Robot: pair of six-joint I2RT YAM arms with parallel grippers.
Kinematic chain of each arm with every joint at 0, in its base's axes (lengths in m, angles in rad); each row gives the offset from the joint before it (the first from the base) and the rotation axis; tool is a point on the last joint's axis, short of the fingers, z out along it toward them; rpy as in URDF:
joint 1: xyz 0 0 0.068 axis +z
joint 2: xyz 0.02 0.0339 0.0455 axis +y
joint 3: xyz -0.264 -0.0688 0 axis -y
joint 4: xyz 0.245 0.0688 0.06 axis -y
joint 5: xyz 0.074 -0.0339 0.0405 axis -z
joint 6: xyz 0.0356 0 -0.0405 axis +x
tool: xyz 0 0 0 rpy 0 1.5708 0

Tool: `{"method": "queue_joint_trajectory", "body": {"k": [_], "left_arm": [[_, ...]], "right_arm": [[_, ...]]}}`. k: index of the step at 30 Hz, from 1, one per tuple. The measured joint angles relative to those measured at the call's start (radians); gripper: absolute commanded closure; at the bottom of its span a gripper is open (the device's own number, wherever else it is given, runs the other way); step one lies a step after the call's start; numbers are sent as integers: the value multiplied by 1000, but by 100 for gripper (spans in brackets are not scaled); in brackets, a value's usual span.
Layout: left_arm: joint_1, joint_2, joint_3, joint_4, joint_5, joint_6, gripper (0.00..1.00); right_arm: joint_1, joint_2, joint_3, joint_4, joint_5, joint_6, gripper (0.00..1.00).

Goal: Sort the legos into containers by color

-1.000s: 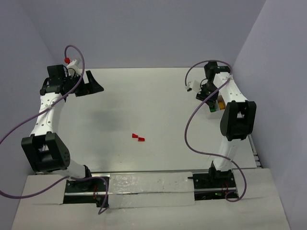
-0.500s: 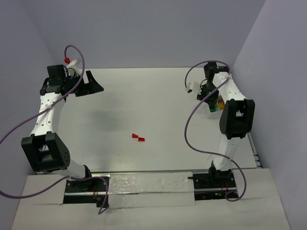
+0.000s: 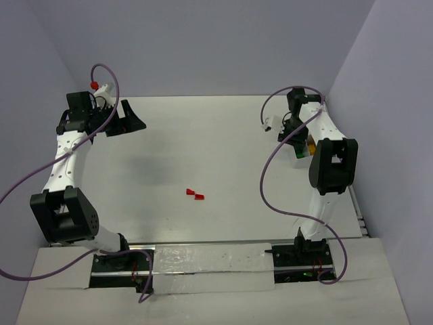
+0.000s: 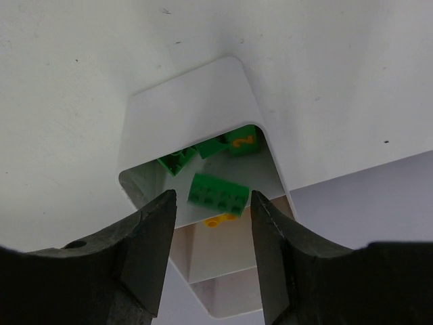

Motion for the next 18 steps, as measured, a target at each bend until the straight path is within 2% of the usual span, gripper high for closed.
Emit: {"method": "queue_joint_trajectory", "body": {"k": [5, 7, 12, 18], "left_arm": [[0, 0, 0, 0, 0, -3, 1], [0, 0, 0, 0, 0, -4, 1], [-1, 0, 0, 0, 0, -4, 1], [-2, 0, 0, 1, -2, -5, 1]], "right_arm": [[0, 0, -28, 28, 16, -11, 37], [0, 0, -35, 30, 24, -15, 32], [0, 0, -36, 36, 25, -16, 31], [19, -8, 59, -1, -72, 53, 28]]}}
